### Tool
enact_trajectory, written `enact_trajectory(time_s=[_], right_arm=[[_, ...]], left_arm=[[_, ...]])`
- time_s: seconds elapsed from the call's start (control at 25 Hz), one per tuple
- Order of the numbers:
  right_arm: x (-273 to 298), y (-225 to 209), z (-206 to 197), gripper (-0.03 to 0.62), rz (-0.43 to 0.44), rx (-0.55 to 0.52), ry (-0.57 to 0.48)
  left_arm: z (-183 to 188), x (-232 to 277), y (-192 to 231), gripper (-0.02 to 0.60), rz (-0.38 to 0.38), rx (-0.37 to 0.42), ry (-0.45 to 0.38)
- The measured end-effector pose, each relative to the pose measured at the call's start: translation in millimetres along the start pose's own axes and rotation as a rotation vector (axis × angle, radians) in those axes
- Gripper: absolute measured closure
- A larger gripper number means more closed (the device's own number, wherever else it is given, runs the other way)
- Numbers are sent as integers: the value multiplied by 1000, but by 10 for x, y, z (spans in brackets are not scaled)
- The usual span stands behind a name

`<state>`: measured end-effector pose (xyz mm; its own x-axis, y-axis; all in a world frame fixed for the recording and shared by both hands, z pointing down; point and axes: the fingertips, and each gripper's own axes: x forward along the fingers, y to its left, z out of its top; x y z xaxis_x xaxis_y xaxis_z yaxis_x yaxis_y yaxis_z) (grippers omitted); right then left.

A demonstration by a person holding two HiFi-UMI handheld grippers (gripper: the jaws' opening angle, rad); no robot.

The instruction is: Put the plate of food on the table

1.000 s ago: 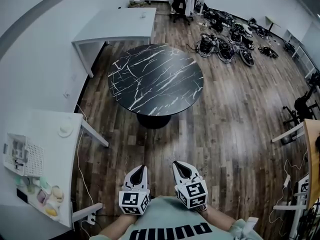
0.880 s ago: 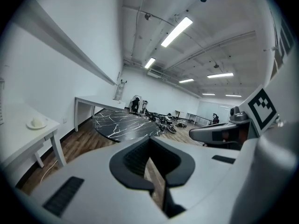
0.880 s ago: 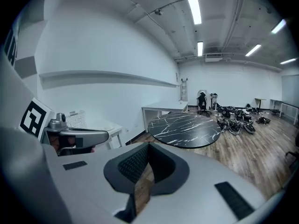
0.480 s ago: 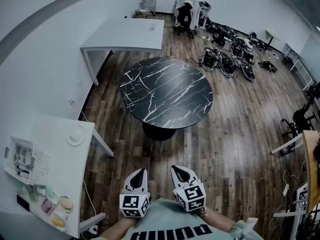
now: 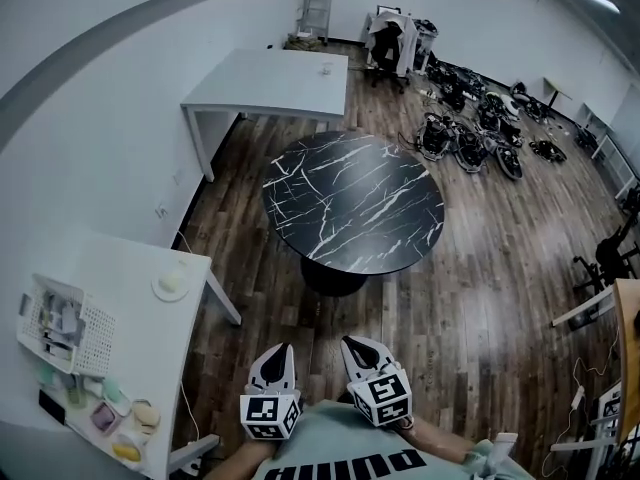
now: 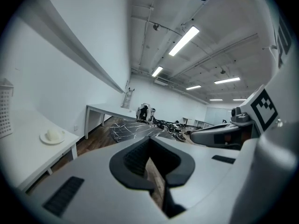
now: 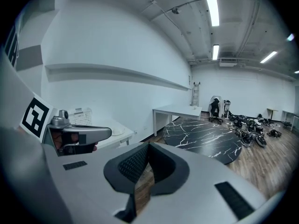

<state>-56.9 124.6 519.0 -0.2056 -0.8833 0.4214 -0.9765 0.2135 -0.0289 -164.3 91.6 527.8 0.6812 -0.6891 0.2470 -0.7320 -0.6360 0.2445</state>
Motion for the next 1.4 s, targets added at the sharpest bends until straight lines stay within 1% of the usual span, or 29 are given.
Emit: enact_trajectory(time_s=[0.12,0.28,0.4,0.64,0.8,1.08,1.28,1.4], right_arm=[[129,29,-8,586,35,1,14],[397,0,49,586,92,4,13],[623,-48,180,586,141,-2,-1],[1027,-179,444,586,239,-40,-28],[1239,-323,630,586,280,-64,-53],[1524,-496,547,586,409,-70,-36],[1659,-514,540,586,486,-76,-45],[1713,-528,553,586,517,-76,-50]], left_arm=[[-24,11,111,575,37,-13,9],[15,87,322,575,112,-19,10],[112,188,455,575,167,-15,6],[272,514,591,575,238,2,13],[354,717,664,575,292,1,15],[355,911,692,575,410,0,35],[296,901,687,575,488,6,71],[305,880,712,575,528,7,78]])
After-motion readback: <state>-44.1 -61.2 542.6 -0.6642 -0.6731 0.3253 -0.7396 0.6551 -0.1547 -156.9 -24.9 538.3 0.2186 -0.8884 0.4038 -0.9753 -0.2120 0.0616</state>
